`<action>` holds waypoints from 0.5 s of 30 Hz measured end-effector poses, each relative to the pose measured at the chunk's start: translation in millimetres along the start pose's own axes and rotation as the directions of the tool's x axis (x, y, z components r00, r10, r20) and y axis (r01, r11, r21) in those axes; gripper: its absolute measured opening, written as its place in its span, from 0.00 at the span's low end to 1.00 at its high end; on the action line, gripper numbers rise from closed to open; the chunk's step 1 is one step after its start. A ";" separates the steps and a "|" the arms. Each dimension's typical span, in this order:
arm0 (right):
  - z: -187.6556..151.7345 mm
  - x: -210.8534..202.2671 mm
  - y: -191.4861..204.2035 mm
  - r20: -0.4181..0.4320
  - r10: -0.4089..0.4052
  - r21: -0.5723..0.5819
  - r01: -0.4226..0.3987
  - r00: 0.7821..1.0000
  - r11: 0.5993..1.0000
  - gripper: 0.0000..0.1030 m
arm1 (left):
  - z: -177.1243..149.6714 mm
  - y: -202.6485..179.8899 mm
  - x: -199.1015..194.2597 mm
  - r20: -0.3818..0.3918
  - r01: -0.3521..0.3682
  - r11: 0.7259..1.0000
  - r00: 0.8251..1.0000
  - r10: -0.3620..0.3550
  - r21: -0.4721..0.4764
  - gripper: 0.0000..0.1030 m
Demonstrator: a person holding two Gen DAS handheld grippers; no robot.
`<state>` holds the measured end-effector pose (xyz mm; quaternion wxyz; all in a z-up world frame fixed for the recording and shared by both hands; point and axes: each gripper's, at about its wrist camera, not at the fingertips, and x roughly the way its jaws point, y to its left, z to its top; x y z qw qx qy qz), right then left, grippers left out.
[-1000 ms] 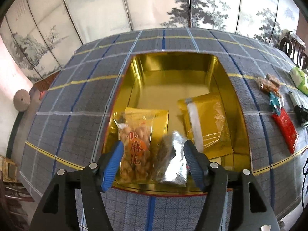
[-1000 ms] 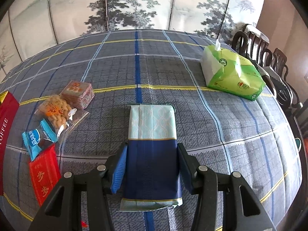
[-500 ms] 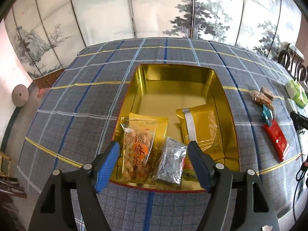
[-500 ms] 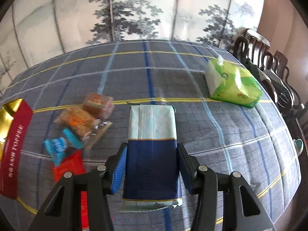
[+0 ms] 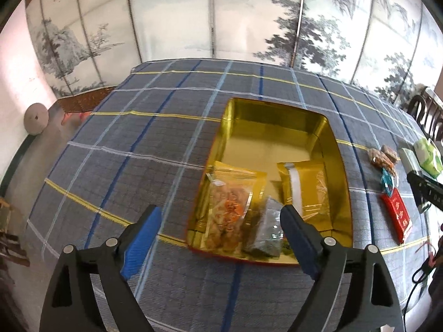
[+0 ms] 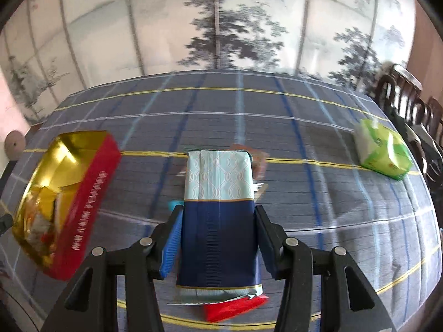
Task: Organize snacks
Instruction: 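Carry the blue-and-white box with the right gripper over the tin and lower it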
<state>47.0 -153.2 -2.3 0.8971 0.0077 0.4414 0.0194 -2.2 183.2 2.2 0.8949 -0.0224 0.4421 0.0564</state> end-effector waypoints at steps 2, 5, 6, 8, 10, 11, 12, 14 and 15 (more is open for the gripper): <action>-0.8 -0.7 13.6 -0.004 0.028 -0.014 -0.028 1.000 1.000 0.49 | -1.1 7.9 -2.9 0.003 -0.009 1.000 1.000 0.009 -0.020 0.83; 0.0 -3.1 37.5 -0.008 0.063 -0.039 -0.064 0.998 0.997 0.49 | -2.3 18.1 -5.6 0.006 -0.021 0.999 1.000 0.021 -0.041 0.85; 0.1 -5.2 46.9 -0.007 0.078 -0.050 -0.078 0.997 0.996 0.49 | -2.8 21.8 -6.7 0.008 -0.026 0.998 1.000 0.026 -0.050 0.86; 1.1 -9.2 64.4 -0.002 0.102 -0.074 -0.101 0.995 0.992 0.49 | -4.3 29.3 -8.7 0.010 -0.037 0.997 0.999 0.038 -0.064 0.87; 2.9 -11.9 79.4 0.000 0.124 -0.092 -0.124 0.992 0.988 0.49 | -5.3 35.3 -9.2 0.008 -0.046 0.996 0.999 0.047 -0.074 0.87; 4.7 -12.8 88.7 0.002 0.137 -0.103 -0.136 0.991 0.985 0.49 | -5.5 37.9 -9.2 0.007 -0.052 0.996 0.999 0.052 -0.078 0.87; 5.2 -13.9 95.9 0.004 0.144 -0.113 -0.143 0.990 0.983 0.49 | -6.7 41.8 -9.6 0.007 -0.058 0.995 0.998 0.059 -0.084 0.87; 6.1 -15.6 112.7 0.002 0.166 -0.131 -0.165 0.986 0.978 0.49 | -7.9 46.5 -10.0 0.003 -0.065 0.994 0.998 0.066 -0.090 0.87; 6.1 -15.5 119.8 -0.002 0.178 -0.137 -0.177 0.984 0.975 0.49 | -8.5 49.2 -9.9 0.001 -0.070 0.993 0.998 0.070 -0.092 0.87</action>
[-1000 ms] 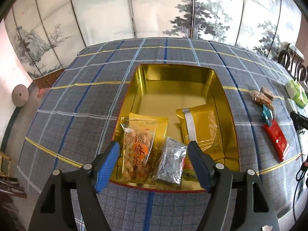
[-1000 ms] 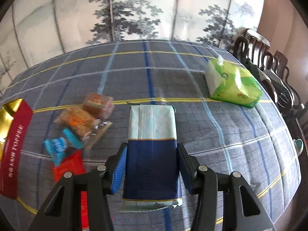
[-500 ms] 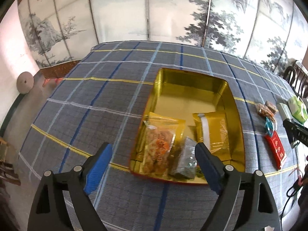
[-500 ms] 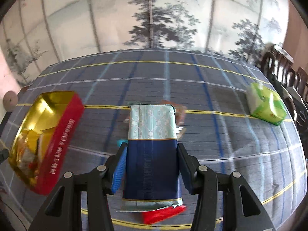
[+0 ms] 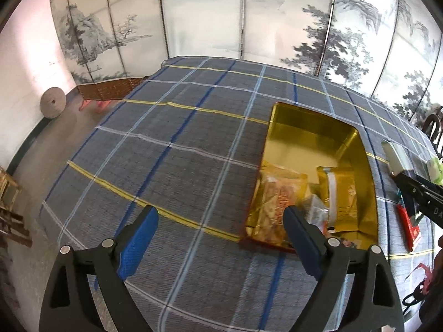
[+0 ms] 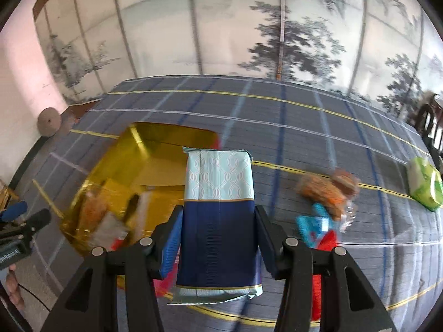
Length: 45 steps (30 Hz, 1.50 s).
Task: Organize snacks
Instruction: 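Carry the blue-and-white box with the right gripper over the tin and lower it, then open the right gripper to release the blue box in the tin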
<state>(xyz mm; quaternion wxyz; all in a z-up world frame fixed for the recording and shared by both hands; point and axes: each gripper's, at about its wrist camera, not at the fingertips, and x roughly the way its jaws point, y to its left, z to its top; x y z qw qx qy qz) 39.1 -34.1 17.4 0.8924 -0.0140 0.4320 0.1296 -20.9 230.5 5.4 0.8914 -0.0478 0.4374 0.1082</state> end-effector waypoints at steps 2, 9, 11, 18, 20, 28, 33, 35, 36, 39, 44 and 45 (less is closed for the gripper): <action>0.2 2.0 13.4 -0.003 0.011 -0.019 -0.012 1.000 1.000 0.49 | -1.2 5.0 -0.2 -0.002 -0.011 1.000 1.000 0.011 -0.004 0.87; -3.2 15.2 53.2 -0.038 0.054 -0.067 -0.056 0.998 0.996 0.49 | -3.5 25.4 -0.3 0.000 -0.052 0.998 0.999 0.052 -0.028 0.87; -5.1 17.9 61.9 -0.045 0.055 -0.087 -0.058 0.997 0.994 0.49 | -4.7 29.5 -0.4 -0.003 -0.060 0.998 0.998 0.060 -0.034 0.87; -7.8 27.1 77.3 -0.065 0.055 -0.121 -0.063 0.996 0.991 0.49 | -7.4 41.4 0.4 -0.017 -0.077 0.995 0.997 0.076 -0.056 0.87; -7.9 31.6 81.5 -0.073 0.052 -0.131 -0.061 0.996 0.990 0.49 | -7.9 43.3 0.2 -0.018 -0.080 0.995 0.997 0.079 -0.059 0.87; -13.1 47.4 87.3 -0.104 0.040 -0.145 -0.055 0.994 0.988 0.49 | -8.3 46.6 0.2 -0.022 -0.081 0.994 0.997 0.080 -0.069 0.87; -15.1 54.8 85.9 -0.120 0.027 -0.137 -0.043 0.992 0.990 0.49 | -8.3 45.8 -0.2 -0.022 -0.082 0.994 0.997 0.080 -0.069 0.87; -15.4 56.5 85.3 -0.124 0.029 -0.131 -0.045 0.992 0.990 0.49 | -8.5 45.8 0.0 -0.023 -0.084 0.994 0.996 0.082 -0.067 0.87; -15.7 56.9 85.9 -0.124 0.025 -0.135 -0.042 0.992 0.990 0.49 | -8.3 45.7 -0.1 -0.024 -0.084 0.994 0.996 0.082 -0.069 0.87; -15.3 57.9 86.9 -0.126 0.024 -0.138 -0.042 0.992 0.990 0.50 | -8.0 45.7 0.1 -0.025 -0.082 0.994 0.996 0.081 -0.069 0.87; -16.1 57.7 87.1 -0.129 0.029 -0.142 -0.048 0.991 0.989 0.52 | -9.6 44.9 -0.2 -0.029 -0.084 0.994 0.996 0.082 -0.068 0.87; -16.2 57.3 87.6 -0.129 0.029 -0.148 -0.048 0.991 0.988 0.54 | -10.3 43.9 -0.6 -0.029 -0.084 0.994 0.996 0.083 -0.066 0.87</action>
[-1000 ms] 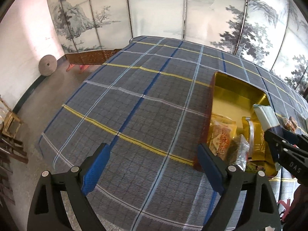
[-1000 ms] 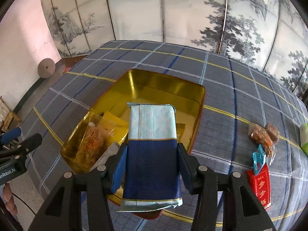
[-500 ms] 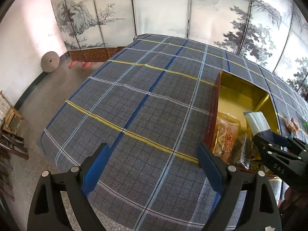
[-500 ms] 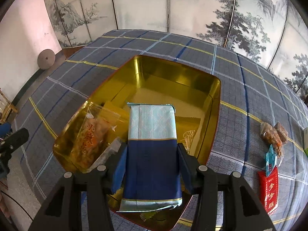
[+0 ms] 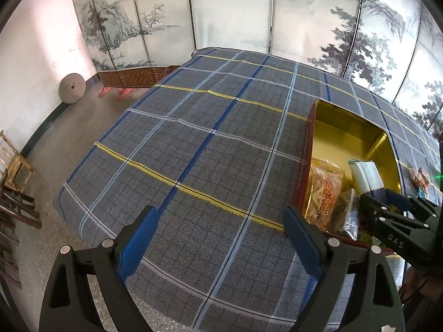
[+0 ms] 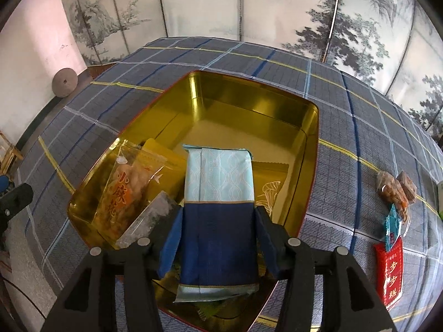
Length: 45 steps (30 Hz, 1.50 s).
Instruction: Organize snacks
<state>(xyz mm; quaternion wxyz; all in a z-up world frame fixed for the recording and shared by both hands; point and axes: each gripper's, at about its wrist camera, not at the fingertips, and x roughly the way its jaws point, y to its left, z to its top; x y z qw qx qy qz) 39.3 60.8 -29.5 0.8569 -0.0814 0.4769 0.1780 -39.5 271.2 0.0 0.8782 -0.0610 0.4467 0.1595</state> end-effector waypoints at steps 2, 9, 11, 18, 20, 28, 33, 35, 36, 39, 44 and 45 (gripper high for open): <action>-0.5 -2.7 0.6 0.008 0.000 -0.014 0.000 1.000 1.000 0.57 | 0.0 -0.1 -0.1 -0.001 0.002 1.000 1.000 -0.002 -0.002 0.87; -1.9 -26.8 -4.9 0.057 0.035 -0.022 -0.034 0.998 0.999 0.61 | -2.8 -7.6 -5.0 0.005 0.007 1.000 1.000 -0.007 0.006 0.87; -3.7 -37.5 -13.1 0.079 0.043 -0.021 -0.042 0.996 0.999 0.61 | -2.5 -11.8 -7.9 0.008 0.009 1.000 1.000 -0.009 0.011 0.87; -21.1 -60.5 -68.0 0.107 -0.027 -0.011 0.028 0.994 1.000 0.61 | -1.4 -32.6 -14.5 0.016 0.024 0.999 1.000 -0.025 0.049 0.87; -29.7 -62.3 -94.7 0.097 -0.062 0.006 0.062 0.993 0.998 0.61 | -0.6 -40.8 -16.0 0.017 0.031 0.997 0.999 -0.032 0.064 0.87; -69.3 -55.0 -177.2 0.015 -0.156 0.058 0.155 0.988 0.986 0.61 | 2.3 -88.6 -22.6 0.021 0.068 0.986 0.997 -0.072 0.155 0.87; -87.1 -44.4 -201.9 -0.022 -0.132 0.072 0.133 0.991 0.988 0.61 | 2.2 -124.5 -23.0 0.013 0.095 0.972 0.995 -0.100 0.216 0.87; -91.0 -40.7 -205.3 -0.025 -0.119 0.073 0.120 0.993 0.990 0.61 | 1.8 -136.2 -23.6 0.013 0.104 0.966 0.994 -0.110 0.238 0.87; -93.8 -40.0 -205.2 -0.024 -0.114 0.070 0.115 0.993 0.991 0.61 | 1.4 -142.9 -24.1 0.013 0.108 0.962 0.993 -0.115 0.250 0.87; -95.3 -35.1 -204.6 -0.020 -0.102 0.058 0.103 0.995 0.993 0.61 | 0.9 -160.4 -25.6 0.009 0.126 0.952 0.991 -0.134 0.280 0.87; -95.9 -27.9 -208.0 -0.014 -0.075 0.060 0.075 0.997 0.995 0.61 | -1.8 -187.5 -27.3 0.006 0.159 0.933 0.985 -0.170 0.324 0.90; -96.9 -26.7 -208.3 -0.014 -0.068 0.062 0.069 0.998 0.996 0.61 | -2.4 -192.3 -27.5 0.004 0.163 0.929 0.985 -0.174 0.333 0.90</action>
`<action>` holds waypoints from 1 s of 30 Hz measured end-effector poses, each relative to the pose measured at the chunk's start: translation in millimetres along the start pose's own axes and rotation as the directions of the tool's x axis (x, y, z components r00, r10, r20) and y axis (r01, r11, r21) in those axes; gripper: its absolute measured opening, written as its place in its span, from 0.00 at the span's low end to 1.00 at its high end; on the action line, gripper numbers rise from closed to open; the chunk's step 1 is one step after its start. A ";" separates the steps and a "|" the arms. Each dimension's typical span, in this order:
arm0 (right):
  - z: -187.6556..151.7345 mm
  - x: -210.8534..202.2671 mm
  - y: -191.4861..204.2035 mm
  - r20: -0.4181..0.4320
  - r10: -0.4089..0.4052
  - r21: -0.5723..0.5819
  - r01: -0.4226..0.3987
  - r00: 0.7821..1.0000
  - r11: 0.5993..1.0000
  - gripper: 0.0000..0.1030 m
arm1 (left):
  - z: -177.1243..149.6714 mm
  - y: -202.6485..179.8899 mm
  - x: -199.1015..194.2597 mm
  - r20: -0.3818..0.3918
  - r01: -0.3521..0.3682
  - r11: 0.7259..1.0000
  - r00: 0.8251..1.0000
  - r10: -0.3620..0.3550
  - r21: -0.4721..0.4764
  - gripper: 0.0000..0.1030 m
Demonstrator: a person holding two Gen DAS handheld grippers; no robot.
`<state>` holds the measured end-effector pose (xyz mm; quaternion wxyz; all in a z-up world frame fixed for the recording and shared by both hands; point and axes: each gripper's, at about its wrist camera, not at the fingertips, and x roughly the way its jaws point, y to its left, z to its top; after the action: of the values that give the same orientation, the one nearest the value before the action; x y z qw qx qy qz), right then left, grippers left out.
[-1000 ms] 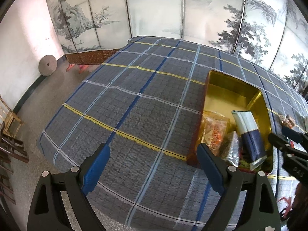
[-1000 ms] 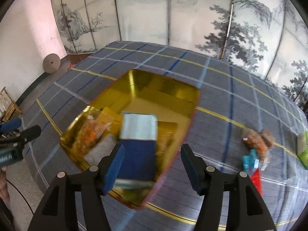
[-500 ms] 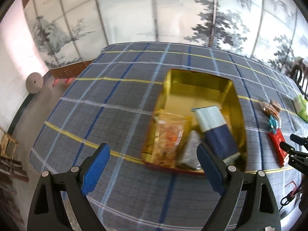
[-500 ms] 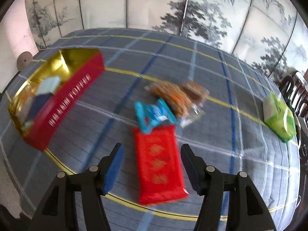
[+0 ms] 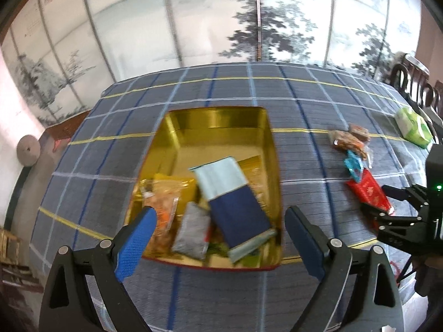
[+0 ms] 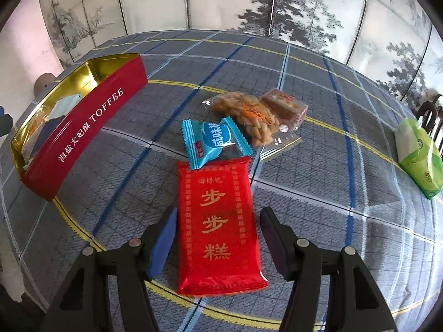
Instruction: Organize snacks
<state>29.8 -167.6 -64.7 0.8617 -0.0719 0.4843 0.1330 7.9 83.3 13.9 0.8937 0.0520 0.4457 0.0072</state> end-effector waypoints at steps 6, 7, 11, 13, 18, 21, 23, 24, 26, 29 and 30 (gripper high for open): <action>-6.2 -6.0 -3.5 0.019 0.019 0.016 -0.019 1.000 1.000 0.47 | 5.7 -29.8 5.5 0.002 0.022 0.998 1.000 -0.022 0.061 0.90; -8.2 -7.5 -4.6 0.019 0.024 0.020 -0.025 1.000 0.999 0.46 | 6.9 -36.0 7.4 0.002 0.023 0.997 1.000 -0.023 0.072 0.90; -17.8 -13.8 -12.9 0.027 0.022 0.039 -0.023 0.999 0.999 0.45 | 10.3 -56.1 13.4 -0.002 0.042 0.993 0.999 -0.042 0.108 0.90; -23.3 -17.0 -21.0 0.031 -0.002 0.053 0.001 1.000 0.999 0.45 | 11.4 -67.5 17.0 -0.004 0.062 0.990 0.998 -0.062 0.127 0.90; -32.6 -23.1 -52.2 0.036 -0.083 0.103 0.079 0.996 0.992 0.45 | 12.7 -91.8 23.9 -0.020 0.107 0.981 0.994 -0.105 0.160 0.90; -32.0 -21.6 -73.3 0.042 -0.118 0.146 0.111 0.992 0.983 0.45 | 12.9 -105.6 28.2 -0.026 0.119 0.976 0.993 -0.116 0.182 0.90; -29.6 -19.5 -86.1 0.049 -0.136 0.175 0.126 0.989 0.976 0.45 | 12.2 -114.0 30.8 -0.030 0.127 0.972 0.992 -0.124 0.197 0.90; -27.0 -16.5 -93.3 0.055 -0.147 0.187 0.135 0.988 0.973 0.45 | 13.2 -117.1 32.9 -0.033 0.127 0.971 0.992 -0.123 0.203 0.90; -21.9 -11.3 -103.7 0.065 -0.165 0.201 0.149 0.984 0.968 0.45 | 13.6 -123.3 35.8 -0.037 0.130 0.969 0.992 -0.125 0.209 0.90; -13.0 -3.6 -111.8 0.077 -0.183 0.207 0.164 0.980 0.964 0.45 | 17.2 -131.3 42.2 -0.040 0.143 0.968 0.990 -0.138 0.208 0.90; -10.7 -1.3 -113.6 0.081 -0.189 0.207 0.169 0.979 0.964 0.45 | 18.3 -132.9 43.9 -0.042 0.146 0.967 0.989 -0.140 0.207 0.90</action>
<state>54.4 -278.9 -69.8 0.8963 -0.0222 0.4428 0.0089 44.6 -47.8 -23.3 0.8752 0.1134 0.4586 -0.1036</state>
